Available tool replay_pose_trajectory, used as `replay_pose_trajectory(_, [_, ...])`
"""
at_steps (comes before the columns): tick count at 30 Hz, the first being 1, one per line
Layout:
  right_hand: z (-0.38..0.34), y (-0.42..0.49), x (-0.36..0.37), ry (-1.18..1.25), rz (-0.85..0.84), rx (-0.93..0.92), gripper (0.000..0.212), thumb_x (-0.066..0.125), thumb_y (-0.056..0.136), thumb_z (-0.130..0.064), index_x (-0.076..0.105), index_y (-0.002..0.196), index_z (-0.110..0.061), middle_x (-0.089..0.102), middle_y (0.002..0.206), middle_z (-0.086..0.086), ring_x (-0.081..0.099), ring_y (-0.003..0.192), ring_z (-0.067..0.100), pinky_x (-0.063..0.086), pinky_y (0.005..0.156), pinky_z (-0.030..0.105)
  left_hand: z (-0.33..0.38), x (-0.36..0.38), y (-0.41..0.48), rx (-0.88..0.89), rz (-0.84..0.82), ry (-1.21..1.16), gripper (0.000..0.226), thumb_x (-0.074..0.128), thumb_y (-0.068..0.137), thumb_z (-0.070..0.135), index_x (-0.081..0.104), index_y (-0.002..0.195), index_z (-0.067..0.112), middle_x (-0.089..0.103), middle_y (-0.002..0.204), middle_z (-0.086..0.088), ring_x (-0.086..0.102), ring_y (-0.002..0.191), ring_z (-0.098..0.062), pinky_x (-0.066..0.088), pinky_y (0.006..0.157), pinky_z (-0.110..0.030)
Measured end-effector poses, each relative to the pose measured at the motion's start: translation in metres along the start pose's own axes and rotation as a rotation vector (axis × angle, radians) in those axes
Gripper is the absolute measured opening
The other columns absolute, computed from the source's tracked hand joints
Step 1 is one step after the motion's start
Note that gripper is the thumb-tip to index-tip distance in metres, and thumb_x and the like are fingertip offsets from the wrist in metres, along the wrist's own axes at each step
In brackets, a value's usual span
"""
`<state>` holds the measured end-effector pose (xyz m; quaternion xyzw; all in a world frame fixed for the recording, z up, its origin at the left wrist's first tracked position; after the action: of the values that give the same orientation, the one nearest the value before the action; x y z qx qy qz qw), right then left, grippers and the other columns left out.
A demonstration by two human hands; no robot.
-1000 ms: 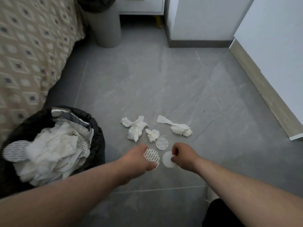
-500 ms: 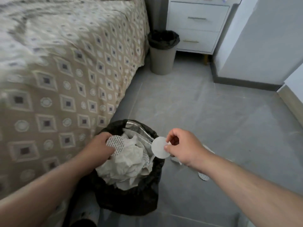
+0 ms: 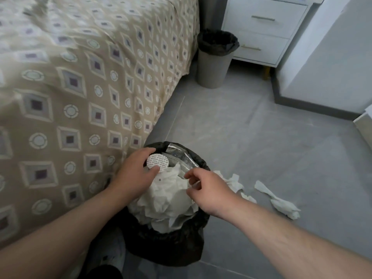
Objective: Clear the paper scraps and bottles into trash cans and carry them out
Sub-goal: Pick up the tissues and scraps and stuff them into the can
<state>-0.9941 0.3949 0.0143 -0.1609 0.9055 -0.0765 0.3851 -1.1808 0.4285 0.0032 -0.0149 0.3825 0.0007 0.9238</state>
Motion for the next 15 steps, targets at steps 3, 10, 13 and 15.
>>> replay_pose_trajectory(3, [0.016,-0.011,-0.014,-0.023,0.026,0.008,0.027,0.058,0.085,-0.021,0.06,0.112,-0.027,0.059,0.098,-0.01,0.058,0.086,0.011,0.048,0.077,0.023,0.034,-0.011,-0.02,0.162,-0.003,0.152,0.065,0.053,0.079,0.056,0.044,0.137,0.029,0.031,0.146,0.013,0.024,0.137,-0.007,0.018,0.11,-0.027])
replay_pose_trajectory(10, [0.118,-0.07,-0.08,-0.142,0.022,0.175,0.03,0.056,0.087,-0.028,0.059,0.117,-0.022,0.063,0.11,-0.004,0.059,0.101,0.016,0.045,0.085,0.025,0.13,0.034,-0.054,0.395,-0.405,0.285,0.094,0.022,0.06,0.089,0.038,0.137,0.037,0.018,0.145,0.025,0.012,0.131,0.01,0.014,0.104,-0.016])
replay_pose_trajectory(13, [0.187,-0.088,-0.106,-0.191,0.033,0.309,0.029,0.056,0.086,-0.026,0.06,0.114,-0.019,0.065,0.11,0.001,0.06,0.1,0.02,0.046,0.082,0.026,0.163,0.094,-0.07,0.487,-0.584,0.388,0.111,-0.002,0.051,0.095,0.033,0.139,0.037,0.017,0.148,0.022,0.013,0.136,0.004,0.007,0.106,-0.012])
replay_pose_trajectory(15, [0.234,-0.098,-0.117,-0.192,0.08,0.408,0.027,0.057,0.083,-0.023,0.062,0.109,-0.018,0.065,0.108,0.003,0.059,0.098,0.021,0.04,0.076,0.022,0.181,0.14,-0.078,0.506,-0.653,0.321,0.108,0.005,0.055,0.095,0.033,0.139,0.035,0.023,0.144,0.021,0.02,0.136,0.002,0.01,0.11,-0.012])
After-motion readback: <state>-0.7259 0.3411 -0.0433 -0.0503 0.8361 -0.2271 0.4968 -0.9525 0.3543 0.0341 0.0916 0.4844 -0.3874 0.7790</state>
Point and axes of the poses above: each hand's wrist, its own y-axis towards the middle knuckle, its own x-axis out of the palm, z = x × y, the point moved 8 cm from there along y, towards the middle knuckle
